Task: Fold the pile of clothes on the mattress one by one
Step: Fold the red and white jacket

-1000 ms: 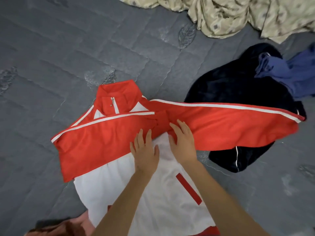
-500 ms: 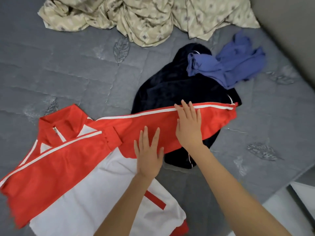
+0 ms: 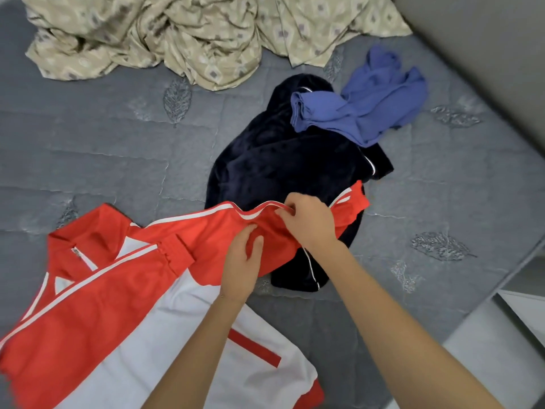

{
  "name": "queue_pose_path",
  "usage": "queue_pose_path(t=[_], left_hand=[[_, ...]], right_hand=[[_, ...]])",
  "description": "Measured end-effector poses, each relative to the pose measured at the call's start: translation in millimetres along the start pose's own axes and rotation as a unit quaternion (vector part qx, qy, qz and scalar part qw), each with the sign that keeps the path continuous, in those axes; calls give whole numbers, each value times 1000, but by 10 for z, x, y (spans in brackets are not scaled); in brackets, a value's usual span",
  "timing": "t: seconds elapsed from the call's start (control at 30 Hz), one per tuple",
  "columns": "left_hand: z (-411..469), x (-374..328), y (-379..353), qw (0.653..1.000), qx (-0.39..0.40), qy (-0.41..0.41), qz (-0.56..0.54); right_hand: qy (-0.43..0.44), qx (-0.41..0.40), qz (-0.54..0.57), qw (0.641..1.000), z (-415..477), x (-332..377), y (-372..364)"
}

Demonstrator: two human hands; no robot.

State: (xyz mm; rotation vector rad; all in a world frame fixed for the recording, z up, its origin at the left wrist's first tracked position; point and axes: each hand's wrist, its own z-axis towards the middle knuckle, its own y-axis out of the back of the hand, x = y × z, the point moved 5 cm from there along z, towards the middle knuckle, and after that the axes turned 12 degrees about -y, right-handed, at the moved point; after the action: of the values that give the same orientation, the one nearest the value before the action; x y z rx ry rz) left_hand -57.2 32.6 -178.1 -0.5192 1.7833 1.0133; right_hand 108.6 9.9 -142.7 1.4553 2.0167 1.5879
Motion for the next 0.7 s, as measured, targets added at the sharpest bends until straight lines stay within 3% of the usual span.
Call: queue_pose_path(t=[0.13, 0.33, 0.47, 0.6, 0.7], left_hand=[[-76, -87, 106, 989, -25, 21, -146], [-68, -46, 388, 962, -40, 96, -254], [-186, 45, 603, 970, -1, 105, -218], [-358, 397, 844, 972, -35, 133, -190], [-491, 724, 1053, 966, -125, 176, -140]], right_hand=[[-32, 88, 136, 986, -158, 200, -300], [-96, 158, 306, 934, -372, 542, -625], [-121, 202, 374, 897, -506, 676, -798], [-122, 344, 427, 827, -735, 951, -982], [-78, 328, 409, 848, -855, 1127, -1120]])
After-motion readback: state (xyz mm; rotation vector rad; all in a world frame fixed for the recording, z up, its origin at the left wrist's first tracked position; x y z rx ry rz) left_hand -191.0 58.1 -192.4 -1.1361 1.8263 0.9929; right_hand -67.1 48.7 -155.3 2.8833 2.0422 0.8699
